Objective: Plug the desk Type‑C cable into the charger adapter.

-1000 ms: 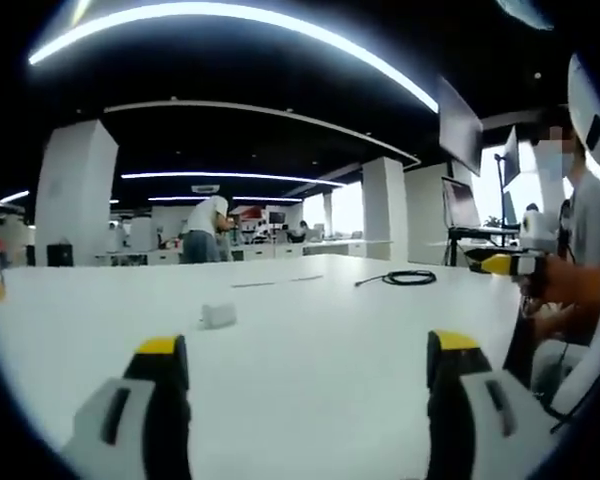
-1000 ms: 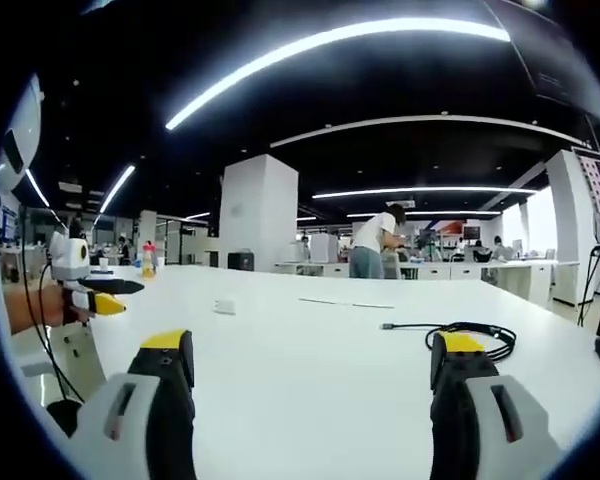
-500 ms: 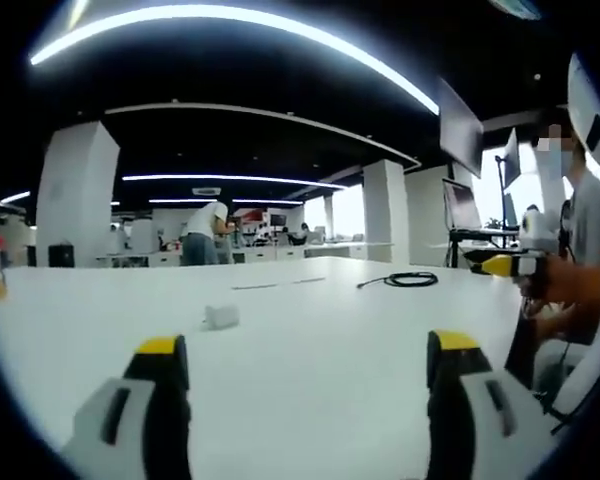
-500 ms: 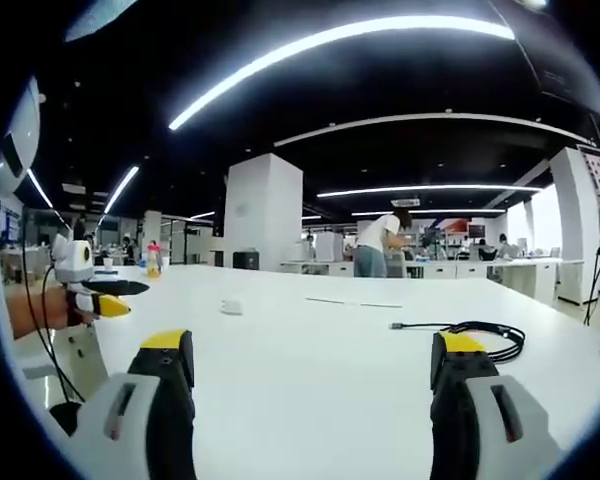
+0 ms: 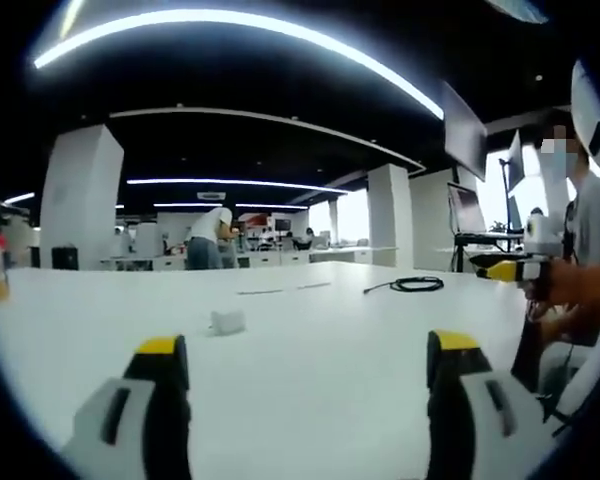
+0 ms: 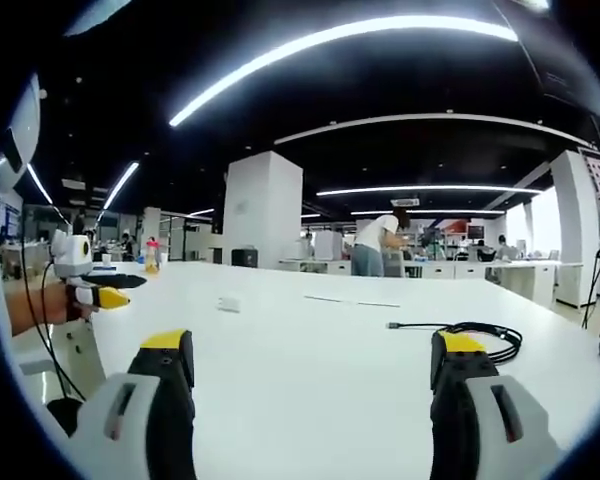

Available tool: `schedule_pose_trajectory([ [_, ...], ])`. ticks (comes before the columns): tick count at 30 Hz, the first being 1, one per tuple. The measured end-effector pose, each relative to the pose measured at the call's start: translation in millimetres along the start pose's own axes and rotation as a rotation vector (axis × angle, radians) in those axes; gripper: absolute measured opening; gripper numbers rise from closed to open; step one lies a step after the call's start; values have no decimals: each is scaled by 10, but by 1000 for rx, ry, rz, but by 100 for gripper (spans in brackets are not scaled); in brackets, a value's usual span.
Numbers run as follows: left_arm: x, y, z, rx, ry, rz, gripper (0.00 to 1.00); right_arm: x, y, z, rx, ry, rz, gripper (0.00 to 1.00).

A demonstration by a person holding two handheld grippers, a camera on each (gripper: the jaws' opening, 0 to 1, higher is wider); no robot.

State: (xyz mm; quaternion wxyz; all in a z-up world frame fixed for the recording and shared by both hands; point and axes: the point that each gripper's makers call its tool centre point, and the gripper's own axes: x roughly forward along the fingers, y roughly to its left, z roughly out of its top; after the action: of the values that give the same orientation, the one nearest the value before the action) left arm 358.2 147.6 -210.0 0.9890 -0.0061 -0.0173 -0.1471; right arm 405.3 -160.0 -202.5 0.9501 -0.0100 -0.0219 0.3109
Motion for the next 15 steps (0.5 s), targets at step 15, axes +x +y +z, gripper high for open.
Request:
schedule_pose_trajectory([
  [15, 12, 40, -43, 11, 8, 18, 99, 65, -70, 29, -17, -2, 1, 100],
])
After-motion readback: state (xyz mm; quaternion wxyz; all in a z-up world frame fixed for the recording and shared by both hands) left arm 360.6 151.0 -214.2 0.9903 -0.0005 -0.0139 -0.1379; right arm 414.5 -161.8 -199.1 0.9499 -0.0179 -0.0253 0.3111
